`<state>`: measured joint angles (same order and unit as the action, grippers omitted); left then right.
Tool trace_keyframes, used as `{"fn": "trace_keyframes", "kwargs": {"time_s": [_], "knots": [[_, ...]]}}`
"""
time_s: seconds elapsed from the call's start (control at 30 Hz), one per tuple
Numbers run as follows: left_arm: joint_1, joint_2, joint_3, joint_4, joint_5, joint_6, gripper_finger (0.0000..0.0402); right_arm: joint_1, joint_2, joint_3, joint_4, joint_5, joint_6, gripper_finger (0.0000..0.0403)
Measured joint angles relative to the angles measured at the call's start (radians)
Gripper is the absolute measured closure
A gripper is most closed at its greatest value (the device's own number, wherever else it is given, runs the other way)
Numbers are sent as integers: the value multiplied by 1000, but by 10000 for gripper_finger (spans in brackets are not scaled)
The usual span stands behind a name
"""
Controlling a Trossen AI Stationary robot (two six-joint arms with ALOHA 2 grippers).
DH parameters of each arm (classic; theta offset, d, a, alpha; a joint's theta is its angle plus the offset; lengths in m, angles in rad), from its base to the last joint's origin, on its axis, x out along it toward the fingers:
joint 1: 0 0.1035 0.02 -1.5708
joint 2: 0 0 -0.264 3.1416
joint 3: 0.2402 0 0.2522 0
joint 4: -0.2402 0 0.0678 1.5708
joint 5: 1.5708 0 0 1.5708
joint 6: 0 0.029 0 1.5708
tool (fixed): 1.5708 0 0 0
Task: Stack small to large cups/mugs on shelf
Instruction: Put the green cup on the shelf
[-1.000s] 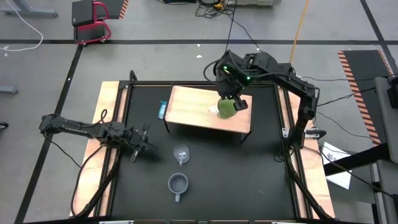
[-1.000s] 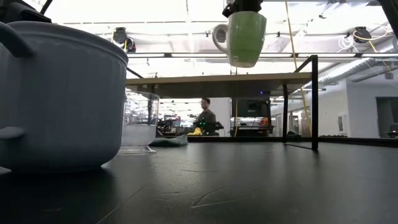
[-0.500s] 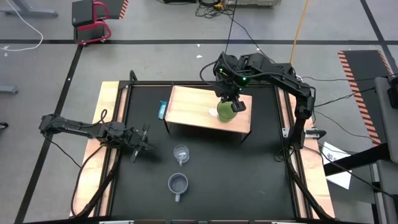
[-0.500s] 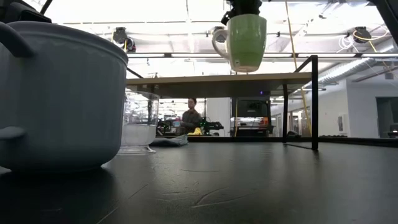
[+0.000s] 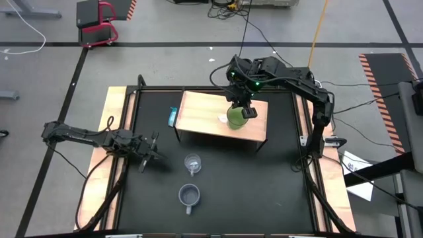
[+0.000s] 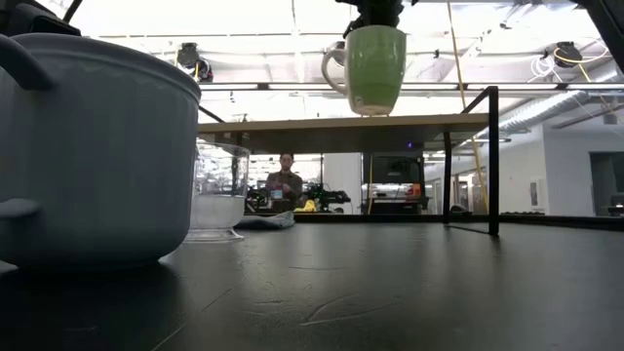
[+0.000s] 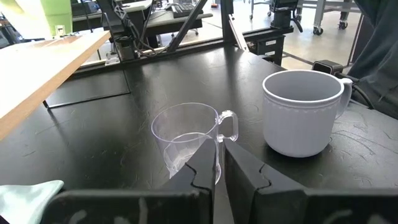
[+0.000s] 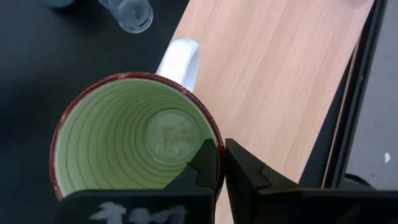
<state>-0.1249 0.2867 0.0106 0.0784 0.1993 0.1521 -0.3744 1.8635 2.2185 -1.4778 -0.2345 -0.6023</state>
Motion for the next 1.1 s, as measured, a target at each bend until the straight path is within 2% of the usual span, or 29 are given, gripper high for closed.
{"fn": "trace_keyframes", "kwargs": {"time_s": [0.27,0.63,0.8,1.1], "knots": [[0,0,0,0,0,0,369,-4,0,0,7,5,30,399],[0,0,0,0,0,0,369,-6,0,-1,0,79,65,399],[0,0,0,0,0,0,369,-6,0,-2,14,82,89,399],[0,0,0,0,0,0,369,-6,-3,-104,64,76,93,399]]}}
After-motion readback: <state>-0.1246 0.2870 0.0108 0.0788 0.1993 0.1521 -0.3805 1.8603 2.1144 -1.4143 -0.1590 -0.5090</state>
